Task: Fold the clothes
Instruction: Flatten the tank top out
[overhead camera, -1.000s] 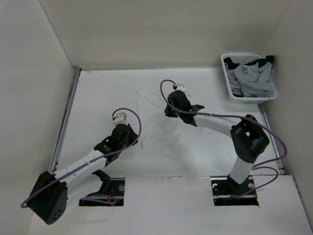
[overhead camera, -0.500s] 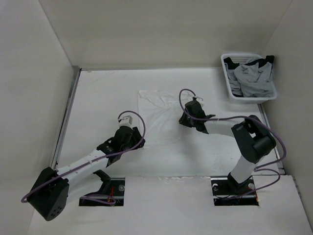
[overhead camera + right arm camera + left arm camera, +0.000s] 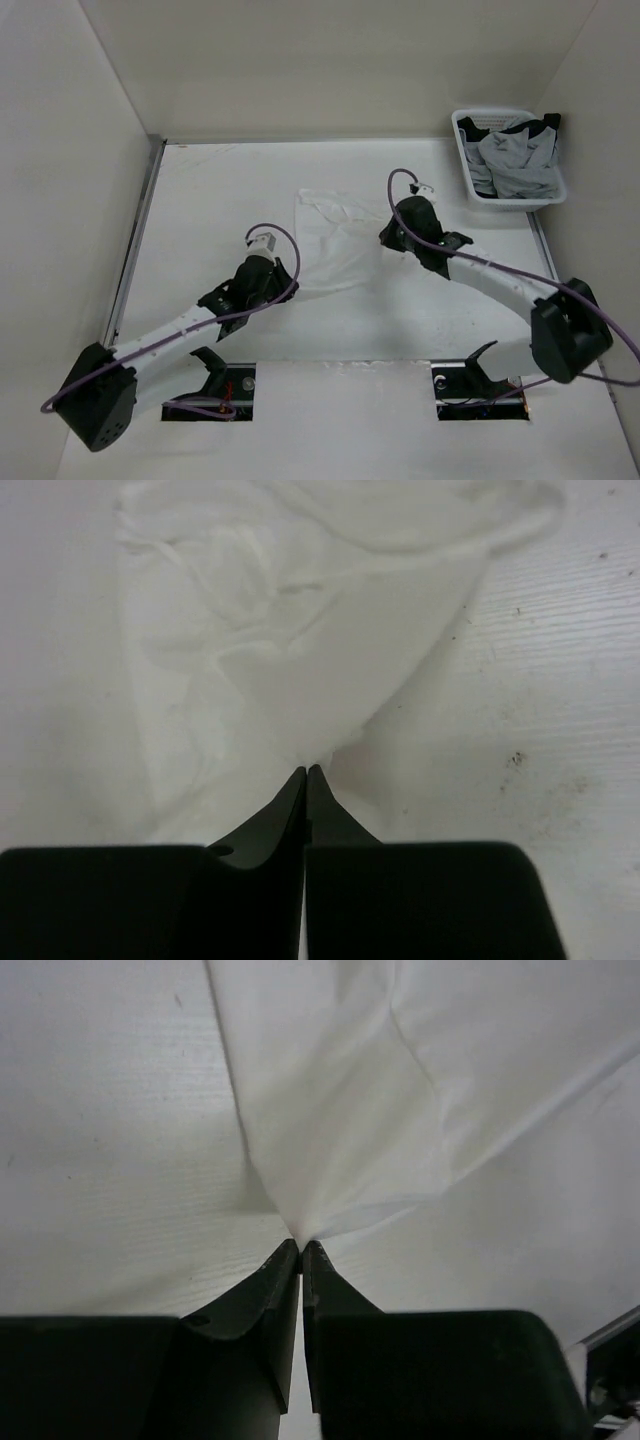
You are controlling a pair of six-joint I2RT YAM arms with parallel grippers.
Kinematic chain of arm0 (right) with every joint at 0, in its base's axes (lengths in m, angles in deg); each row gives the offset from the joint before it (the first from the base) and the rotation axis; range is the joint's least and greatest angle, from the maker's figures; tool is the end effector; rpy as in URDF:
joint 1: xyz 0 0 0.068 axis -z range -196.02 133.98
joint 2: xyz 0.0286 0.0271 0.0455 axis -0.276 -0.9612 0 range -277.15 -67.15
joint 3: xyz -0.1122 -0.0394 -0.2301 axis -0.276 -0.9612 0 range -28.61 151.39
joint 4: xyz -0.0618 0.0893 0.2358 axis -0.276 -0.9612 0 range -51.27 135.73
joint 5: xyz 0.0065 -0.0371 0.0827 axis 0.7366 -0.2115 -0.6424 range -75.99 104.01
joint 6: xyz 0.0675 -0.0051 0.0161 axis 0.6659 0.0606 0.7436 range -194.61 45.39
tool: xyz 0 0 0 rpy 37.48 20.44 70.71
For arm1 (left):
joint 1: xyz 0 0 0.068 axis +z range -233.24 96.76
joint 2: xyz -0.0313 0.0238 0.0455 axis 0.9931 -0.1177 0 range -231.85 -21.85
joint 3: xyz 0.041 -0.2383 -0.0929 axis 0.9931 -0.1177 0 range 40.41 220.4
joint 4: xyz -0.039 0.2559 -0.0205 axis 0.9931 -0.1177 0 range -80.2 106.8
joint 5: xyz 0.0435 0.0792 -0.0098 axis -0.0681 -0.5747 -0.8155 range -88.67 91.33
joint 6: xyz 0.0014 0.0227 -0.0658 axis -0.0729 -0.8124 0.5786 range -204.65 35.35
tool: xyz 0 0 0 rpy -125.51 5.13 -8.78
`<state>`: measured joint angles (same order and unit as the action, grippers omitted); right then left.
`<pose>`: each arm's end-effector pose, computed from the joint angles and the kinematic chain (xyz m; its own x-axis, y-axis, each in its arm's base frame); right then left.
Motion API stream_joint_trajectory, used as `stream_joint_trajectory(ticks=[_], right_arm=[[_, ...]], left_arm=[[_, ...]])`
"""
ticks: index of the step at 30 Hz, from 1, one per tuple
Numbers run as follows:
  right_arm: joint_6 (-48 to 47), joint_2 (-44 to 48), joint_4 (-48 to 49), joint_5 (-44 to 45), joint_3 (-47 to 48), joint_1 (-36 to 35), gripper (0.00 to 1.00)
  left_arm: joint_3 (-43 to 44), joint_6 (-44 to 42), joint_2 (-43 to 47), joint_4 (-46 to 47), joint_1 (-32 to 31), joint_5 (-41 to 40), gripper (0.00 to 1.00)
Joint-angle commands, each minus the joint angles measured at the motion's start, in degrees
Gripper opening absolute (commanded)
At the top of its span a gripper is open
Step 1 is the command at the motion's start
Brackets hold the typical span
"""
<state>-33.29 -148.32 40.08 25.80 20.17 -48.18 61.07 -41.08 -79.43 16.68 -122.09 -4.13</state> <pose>0.2779 0.1611 0.2010 -0.6458 0.3575 -0.6746 0.0555 0.9033 0.4255 0.1751 -0.1341 0.1477 -0.7295 -0.2934 -0.6178 0.0863 0.8566 -0.5087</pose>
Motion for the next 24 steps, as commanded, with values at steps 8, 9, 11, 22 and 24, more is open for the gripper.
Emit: stream_joint_trajectory(ticks=[8,9,11,22,24], right_arm=[[-0.8,11.0,-11.7,5.3,-1.1,-5.9,0.36],[0.8,11.4,-9.7,4.8,-3.6,-6.4,0.37],[3.3,12.1,-6.2,4.2,-8.5,-6.6,0.38],[6.5,6.0,3.6,5.5,-17.6,1.3,0.47],[6.6,3.2,5.5,4.6,-16.5,2.8,0.48]], left_arm=[[-6.2,8.8,15.0,-0.8,8.0,1.1,0.07],[-6.4,8.9,14.8,-0.6,8.5,1.8,0.07],[-7.0,9.1,14.8,-0.5,9.0,2.1,0.07],[-5.8,8.8,12.9,2.4,9.2,2.1,0.07],[-5.4,8.7,12.0,3.2,8.9,2.1,0.07]])
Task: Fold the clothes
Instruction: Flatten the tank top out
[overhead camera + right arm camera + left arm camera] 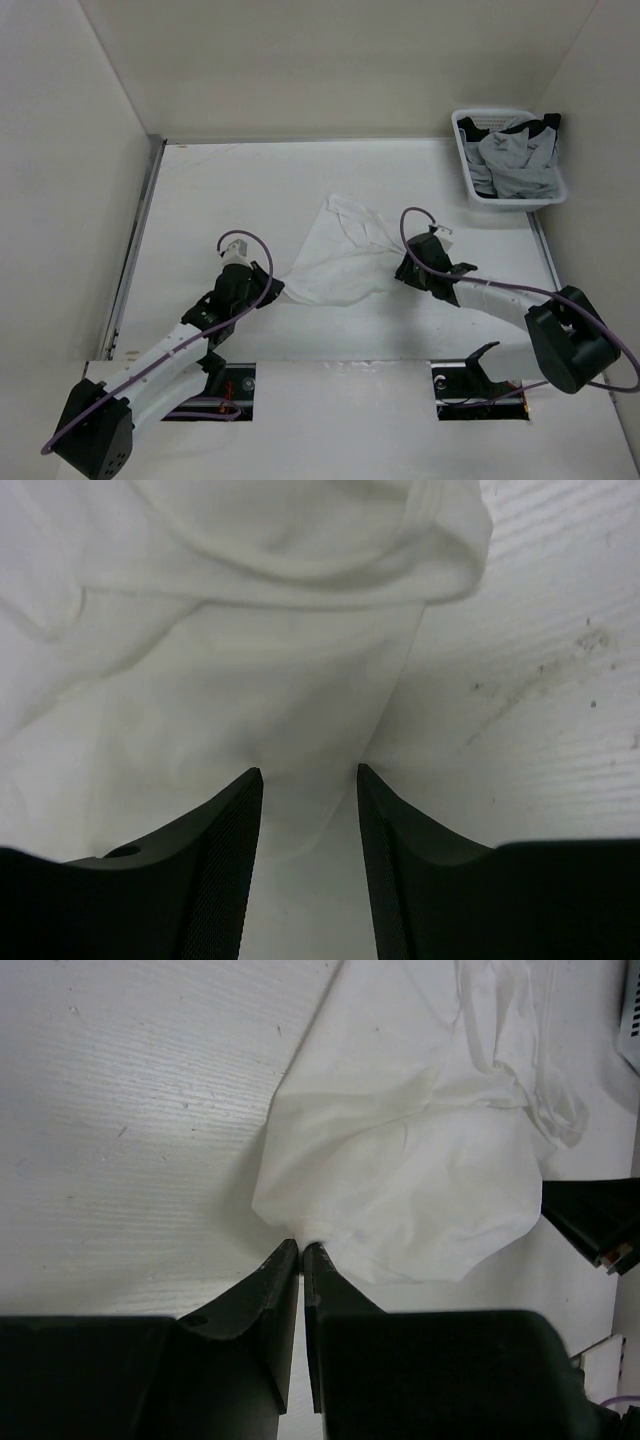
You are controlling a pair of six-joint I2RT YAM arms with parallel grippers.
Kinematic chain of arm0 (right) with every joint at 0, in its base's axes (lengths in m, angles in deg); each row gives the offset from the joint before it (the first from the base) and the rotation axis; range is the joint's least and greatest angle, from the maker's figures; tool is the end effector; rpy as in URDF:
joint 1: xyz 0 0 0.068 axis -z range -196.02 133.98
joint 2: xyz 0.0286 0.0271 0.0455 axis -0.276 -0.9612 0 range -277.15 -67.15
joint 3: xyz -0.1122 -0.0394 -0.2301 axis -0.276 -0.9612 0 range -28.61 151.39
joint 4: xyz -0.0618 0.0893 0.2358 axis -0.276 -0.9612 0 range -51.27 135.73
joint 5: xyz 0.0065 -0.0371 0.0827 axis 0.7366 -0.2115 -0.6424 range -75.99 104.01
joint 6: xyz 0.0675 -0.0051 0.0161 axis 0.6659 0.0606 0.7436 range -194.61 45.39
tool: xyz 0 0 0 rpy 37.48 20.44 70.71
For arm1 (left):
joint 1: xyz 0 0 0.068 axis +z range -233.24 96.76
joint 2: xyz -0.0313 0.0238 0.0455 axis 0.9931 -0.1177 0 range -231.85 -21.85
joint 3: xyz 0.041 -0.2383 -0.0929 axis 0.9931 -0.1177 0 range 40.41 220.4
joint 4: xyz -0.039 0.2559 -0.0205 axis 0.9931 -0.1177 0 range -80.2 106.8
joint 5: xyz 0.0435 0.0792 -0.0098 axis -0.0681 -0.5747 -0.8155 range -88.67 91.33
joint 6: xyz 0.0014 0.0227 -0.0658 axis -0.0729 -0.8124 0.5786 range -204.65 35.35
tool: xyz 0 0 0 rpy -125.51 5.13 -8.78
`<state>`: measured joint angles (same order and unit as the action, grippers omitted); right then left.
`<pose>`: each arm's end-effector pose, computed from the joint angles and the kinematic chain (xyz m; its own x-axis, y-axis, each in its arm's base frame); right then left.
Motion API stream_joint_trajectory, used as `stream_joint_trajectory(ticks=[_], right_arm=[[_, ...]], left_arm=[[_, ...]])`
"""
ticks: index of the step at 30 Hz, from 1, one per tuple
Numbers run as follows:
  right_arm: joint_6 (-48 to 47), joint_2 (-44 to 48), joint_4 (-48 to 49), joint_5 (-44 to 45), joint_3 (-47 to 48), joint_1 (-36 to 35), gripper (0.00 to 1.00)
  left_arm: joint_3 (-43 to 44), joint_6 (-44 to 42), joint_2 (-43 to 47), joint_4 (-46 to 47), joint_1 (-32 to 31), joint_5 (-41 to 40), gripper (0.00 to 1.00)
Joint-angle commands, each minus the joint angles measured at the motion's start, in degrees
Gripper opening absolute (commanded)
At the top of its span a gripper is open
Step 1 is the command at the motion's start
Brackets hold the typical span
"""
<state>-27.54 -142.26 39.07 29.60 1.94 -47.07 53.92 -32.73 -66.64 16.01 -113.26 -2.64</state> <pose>0.2234 0.1168 0.1268 -0.7130 0.3940 -0.5800 0.2490 0.9155 0.3159 0.1684 -0.0927 0.1452 -0.6364 -0.5392 -0.5516 -0.0853 0.7599 -0.6444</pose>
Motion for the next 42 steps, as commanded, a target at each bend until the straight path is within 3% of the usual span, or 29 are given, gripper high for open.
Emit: stream_joint_trajectory(ticks=[1,3,7,12,18,23,27,31,35,39,42], right_arm=[[0.7,-3.9,6.7,1.3,2.6,2.2,0.47],[1.0,-5.6,6.7,1.0,4.1,2.2,0.4],[0.8,-9.3,9.5,-2.1,6.5,4.0,0.02],[-2.6,4.0,8.0,2.7,7.7,2.8,0.0],[-7.1,24.6,-14.8,8.7,17.1,-7.9,0.0],[-4.6,33.1,-28.1,12.6,23.7,-18.6,0.0],[-1.7,35.4,-29.2,14.0,20.6,-23.8,0.01],[-5.0,27.9,-19.9,5.8,13.4,-12.1,0.01],[-8.2,13.0,-2.3,-6.6,10.1,1.8,0.0],[-11.8,-5.7,6.4,-9.4,18.6,8.3,0.01],[-13.9,-17.2,6.5,-9.7,29.7,10.9,0.03]], left_arm=[[2.1,0.3,-1.2,4.0,-0.1,0.6,0.07],[2.6,0.0,-1.4,4.4,-0.2,0.6,0.07],[5.0,-1.3,-2.2,5.3,-0.1,0.6,0.07],[10.6,-3.9,0.0,4.3,0.3,0.1,0.06],[13.2,-5.9,8.8,-0.6,3.7,-1.7,0.06],[15.0,-7.5,16.9,-5.4,8.1,-1.5,0.06],[12.9,-7.7,20.8,-8.5,11.1,-1.4,0.06],[8.7,-6.4,20.5,-9.7,12.2,0.3,0.06],[4.3,-4.0,20.6,-9.7,11.5,0.4,0.06],[1.3,-2.1,19.1,-8.7,11.1,0.3,0.06],[0.3,-1.4,17.5,-7.6,10.6,0.5,0.06]])
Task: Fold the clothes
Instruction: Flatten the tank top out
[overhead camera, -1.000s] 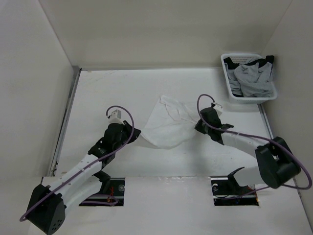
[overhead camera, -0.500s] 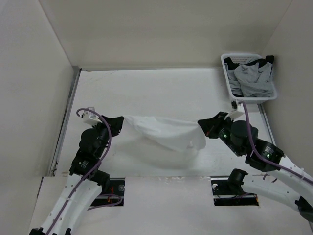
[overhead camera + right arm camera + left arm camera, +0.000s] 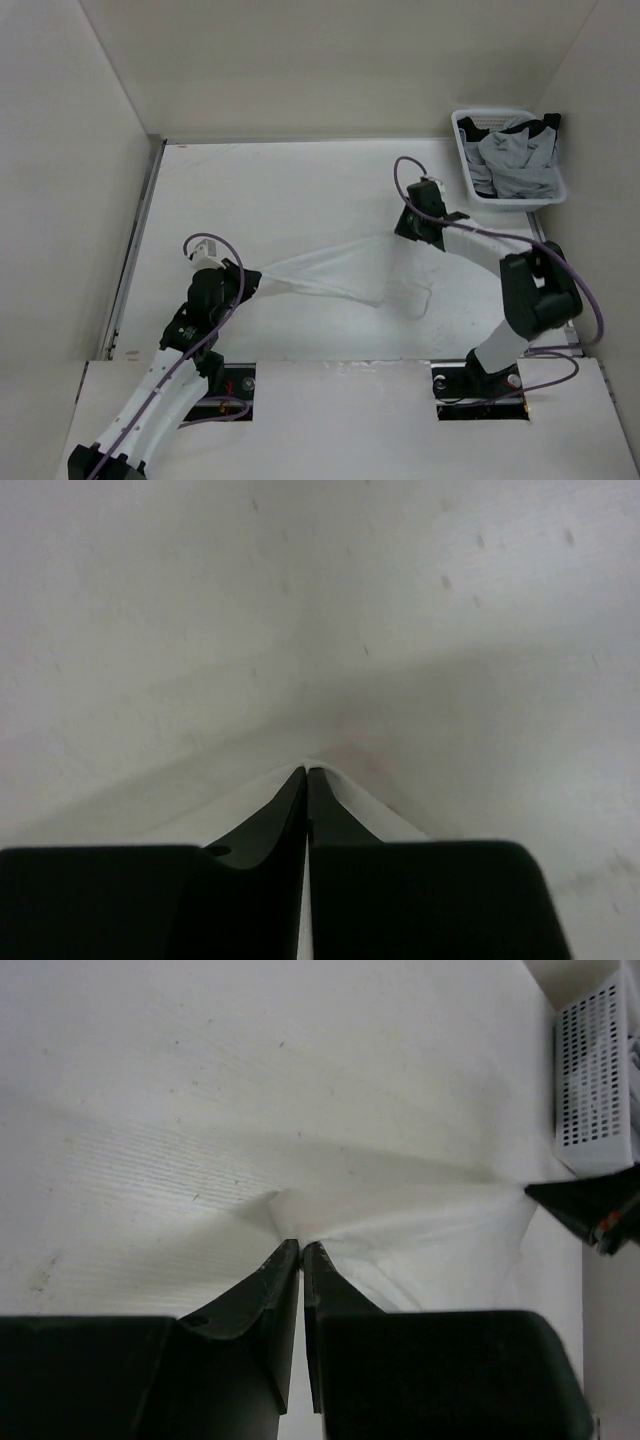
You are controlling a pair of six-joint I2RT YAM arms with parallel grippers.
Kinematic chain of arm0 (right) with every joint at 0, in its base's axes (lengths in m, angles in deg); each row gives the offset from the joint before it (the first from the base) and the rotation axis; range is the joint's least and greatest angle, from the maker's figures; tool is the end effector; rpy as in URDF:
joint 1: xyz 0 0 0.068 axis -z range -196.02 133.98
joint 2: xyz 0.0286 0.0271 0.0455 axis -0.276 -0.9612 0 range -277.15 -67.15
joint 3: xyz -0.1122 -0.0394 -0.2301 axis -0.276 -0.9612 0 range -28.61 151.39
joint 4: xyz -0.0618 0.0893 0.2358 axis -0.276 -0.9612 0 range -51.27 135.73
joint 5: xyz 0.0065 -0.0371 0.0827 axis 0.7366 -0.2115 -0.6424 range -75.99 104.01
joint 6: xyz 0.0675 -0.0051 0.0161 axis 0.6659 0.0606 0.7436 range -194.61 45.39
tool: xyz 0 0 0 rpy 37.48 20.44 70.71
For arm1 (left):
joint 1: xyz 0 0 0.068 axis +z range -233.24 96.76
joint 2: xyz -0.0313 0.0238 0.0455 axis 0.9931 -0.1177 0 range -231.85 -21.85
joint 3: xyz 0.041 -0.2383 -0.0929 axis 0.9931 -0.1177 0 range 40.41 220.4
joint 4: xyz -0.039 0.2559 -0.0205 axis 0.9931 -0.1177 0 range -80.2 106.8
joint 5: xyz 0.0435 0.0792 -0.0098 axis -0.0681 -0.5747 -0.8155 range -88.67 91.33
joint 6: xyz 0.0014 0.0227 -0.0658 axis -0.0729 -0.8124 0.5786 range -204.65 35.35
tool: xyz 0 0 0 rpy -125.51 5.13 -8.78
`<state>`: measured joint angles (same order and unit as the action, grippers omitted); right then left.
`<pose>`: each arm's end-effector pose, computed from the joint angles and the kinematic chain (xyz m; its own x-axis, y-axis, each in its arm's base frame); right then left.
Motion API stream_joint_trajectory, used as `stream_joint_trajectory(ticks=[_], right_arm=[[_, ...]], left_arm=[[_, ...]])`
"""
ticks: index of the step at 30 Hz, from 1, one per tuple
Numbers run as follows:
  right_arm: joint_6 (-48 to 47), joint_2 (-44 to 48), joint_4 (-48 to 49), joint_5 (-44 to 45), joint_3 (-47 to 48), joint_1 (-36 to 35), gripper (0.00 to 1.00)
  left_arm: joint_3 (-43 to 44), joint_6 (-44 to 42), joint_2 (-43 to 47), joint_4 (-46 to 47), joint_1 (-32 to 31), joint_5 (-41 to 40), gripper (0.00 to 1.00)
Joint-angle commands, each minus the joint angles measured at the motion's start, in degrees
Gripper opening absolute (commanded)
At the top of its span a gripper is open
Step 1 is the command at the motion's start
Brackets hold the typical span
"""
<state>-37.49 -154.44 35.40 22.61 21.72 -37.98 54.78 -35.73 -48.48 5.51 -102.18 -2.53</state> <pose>0.3061 0.1143 0.1692 -0.7097 0.3573 -0.6072 0.1916 0.9272 0.3217 0.1588 -0.0504 0.1803 -0.4485 -0.6412 -0.6227 -0.1104 0.7310 -0.6733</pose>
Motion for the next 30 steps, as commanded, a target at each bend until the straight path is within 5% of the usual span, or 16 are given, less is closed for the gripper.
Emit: stream_joint_trajectory(ticks=[1,3,6,8,13,16,18,21,30], right_arm=[[-4.4,-6.9,9.3,-2.1,12.8,2.0,0.1],[-4.8,-6.7,7.8,-1.0,15.0,2.0,0.26],[-4.2,0.3,8.0,0.5,8.5,1.0,0.34],[-3.3,6.9,9.3,0.5,0.6,-1.8,0.32],[1.6,20.4,11.1,-0.4,-16.8,-9.5,0.05],[4.1,26.7,11.2,-0.3,-21.8,-12.1,0.09],[4.9,29.2,10.6,-0.3,-23.3,-12.3,0.22],[5.5,30.1,10.7,-0.4,-25.4,-12.3,0.36],[6.3,23.8,13.7,-5.6,-25.5,-12.2,0.37]], left_arm=[[-0.7,1.8,-1.0,2.9,-0.6,0.3,0.06],[-0.9,2.0,-1.0,2.9,-0.9,0.0,0.06],[-1.7,2.2,-1.1,3.1,-0.8,-0.1,0.06],[-2.2,2.4,-1.8,3.7,-0.5,0.3,0.06],[-2.6,1.7,-3.6,4.9,-0.4,0.7,0.06],[-2.2,0.4,-5.7,5.0,0.3,0.7,0.14],[-1.7,0.4,-8.2,5.6,1.0,0.7,0.23],[-0.9,0.9,-12.6,9.4,1.5,1.2,0.36],[1.6,0.4,-26.7,18.8,1.6,2.7,0.45]])
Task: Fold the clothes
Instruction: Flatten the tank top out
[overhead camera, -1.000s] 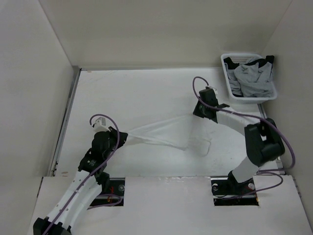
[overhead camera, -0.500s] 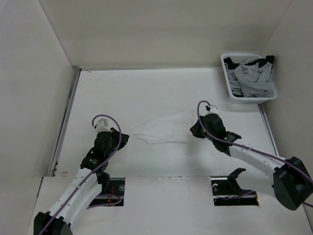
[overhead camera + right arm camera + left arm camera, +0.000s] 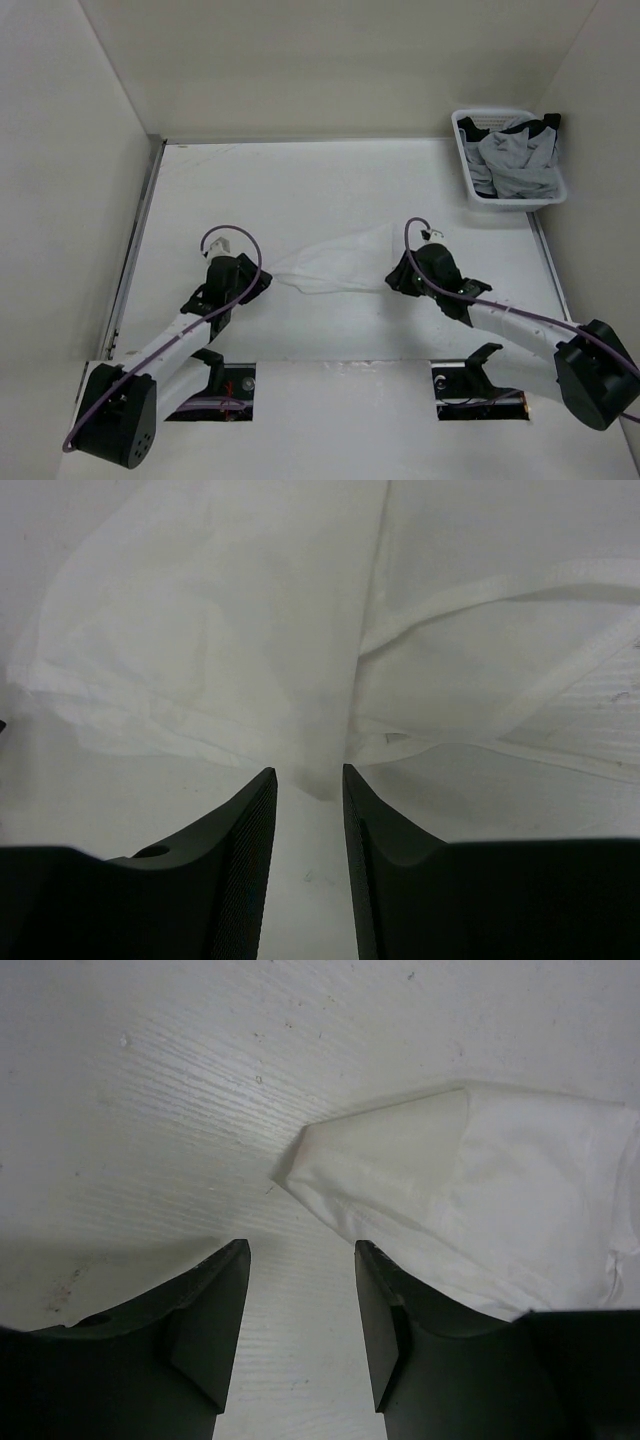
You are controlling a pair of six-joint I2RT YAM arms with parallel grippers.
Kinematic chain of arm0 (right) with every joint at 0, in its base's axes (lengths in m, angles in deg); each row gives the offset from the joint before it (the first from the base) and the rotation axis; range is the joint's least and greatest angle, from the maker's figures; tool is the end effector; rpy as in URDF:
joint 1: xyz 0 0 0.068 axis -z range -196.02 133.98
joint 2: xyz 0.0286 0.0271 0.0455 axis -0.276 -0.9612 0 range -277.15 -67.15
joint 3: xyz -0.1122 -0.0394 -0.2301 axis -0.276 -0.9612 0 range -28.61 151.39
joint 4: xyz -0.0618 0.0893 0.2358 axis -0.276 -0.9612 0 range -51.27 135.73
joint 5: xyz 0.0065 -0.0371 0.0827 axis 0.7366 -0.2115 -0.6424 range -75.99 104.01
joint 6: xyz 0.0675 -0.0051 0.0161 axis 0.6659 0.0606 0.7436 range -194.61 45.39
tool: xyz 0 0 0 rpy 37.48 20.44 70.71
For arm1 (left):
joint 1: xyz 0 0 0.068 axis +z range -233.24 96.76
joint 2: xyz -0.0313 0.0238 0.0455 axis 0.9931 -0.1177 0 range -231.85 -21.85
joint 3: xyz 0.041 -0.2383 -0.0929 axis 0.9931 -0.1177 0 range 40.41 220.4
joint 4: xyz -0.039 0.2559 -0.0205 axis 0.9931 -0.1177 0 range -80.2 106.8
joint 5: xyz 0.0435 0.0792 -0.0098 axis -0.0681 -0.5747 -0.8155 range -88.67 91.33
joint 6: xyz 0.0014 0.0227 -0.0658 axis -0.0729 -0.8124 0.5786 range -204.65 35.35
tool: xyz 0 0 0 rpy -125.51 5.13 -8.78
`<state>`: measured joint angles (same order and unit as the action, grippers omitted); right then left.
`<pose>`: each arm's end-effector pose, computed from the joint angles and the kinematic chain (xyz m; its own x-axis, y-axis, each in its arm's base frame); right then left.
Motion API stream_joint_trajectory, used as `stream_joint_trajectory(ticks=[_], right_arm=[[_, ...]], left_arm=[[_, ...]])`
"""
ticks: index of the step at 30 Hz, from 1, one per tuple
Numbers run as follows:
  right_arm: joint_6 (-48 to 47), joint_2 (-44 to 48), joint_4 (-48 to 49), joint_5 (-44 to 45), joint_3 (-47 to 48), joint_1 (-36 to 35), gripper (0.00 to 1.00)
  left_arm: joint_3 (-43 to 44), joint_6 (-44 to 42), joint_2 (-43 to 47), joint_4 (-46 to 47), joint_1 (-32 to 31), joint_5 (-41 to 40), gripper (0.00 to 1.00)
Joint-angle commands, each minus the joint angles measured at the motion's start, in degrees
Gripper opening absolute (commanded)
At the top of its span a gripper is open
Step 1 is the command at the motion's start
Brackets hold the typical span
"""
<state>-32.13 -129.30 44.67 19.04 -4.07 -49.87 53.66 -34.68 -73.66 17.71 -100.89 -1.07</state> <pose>0.1973 0.1264 0.1520 -0.7190 0.3279 -0.6128 -0.0167 0.8733 0.4869 0.1879 -0.0572 0.1254 -0.5822 -0.6176 -0.5288 -0.2712 0.7606 -0.5898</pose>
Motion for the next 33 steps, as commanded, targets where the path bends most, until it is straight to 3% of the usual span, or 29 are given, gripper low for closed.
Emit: stream_joint_trajectory(ticks=[1,8,19,33], right_arm=[[0.9,-2.0,4.5,-2.0,0.4,-0.3,0.36],[1.2,-4.4,4.8,-1.8,0.3,-0.3,0.34],[1.8,-2.6,4.2,-1.7,0.4,-0.3,0.06],[0.4,4.6,-0.3,-1.8,0.2,1.5,0.03]], left_arm=[[2.7,-0.7,-2.2,7.3,0.3,1.3,0.45],[2.5,-1.5,-4.2,8.1,0.6,1.1,0.45],[2.6,-2.9,-6.3,8.1,1.9,1.4,0.44],[4.1,-3.3,-12.9,11.7,0.9,2.5,0.44]])
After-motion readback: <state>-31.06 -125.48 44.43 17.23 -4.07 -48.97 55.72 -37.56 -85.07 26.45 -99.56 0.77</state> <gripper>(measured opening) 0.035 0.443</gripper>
